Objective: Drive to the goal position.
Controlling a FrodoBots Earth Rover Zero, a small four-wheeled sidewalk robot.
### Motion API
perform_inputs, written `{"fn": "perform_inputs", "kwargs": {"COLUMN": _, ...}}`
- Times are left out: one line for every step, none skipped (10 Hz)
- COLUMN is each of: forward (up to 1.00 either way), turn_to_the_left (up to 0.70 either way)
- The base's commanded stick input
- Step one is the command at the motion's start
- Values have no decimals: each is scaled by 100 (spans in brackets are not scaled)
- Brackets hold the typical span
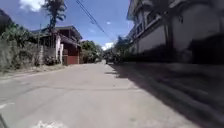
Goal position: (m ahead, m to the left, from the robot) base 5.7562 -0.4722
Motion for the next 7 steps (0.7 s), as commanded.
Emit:
{"fn": "perform_inputs", "kwargs": {"forward": 85, "turn_to_the_left": 9}}
{"fn": "perform_inputs", "kwargs": {"forward": 85, "turn_to_the_left": 1}}
{"fn": "perform_inputs", "kwargs": {"forward": 85, "turn_to_the_left": 3}}
{"fn": "perform_inputs", "kwargs": {"forward": 85, "turn_to_the_left": 1}}
{"fn": "perform_inputs", "kwargs": {"forward": 85, "turn_to_the_left": 8}}
{"fn": "perform_inputs", "kwargs": {"forward": 85, "turn_to_the_left": 2}}
{"fn": "perform_inputs", "kwargs": {"forward": 85, "turn_to_the_left": 3}}
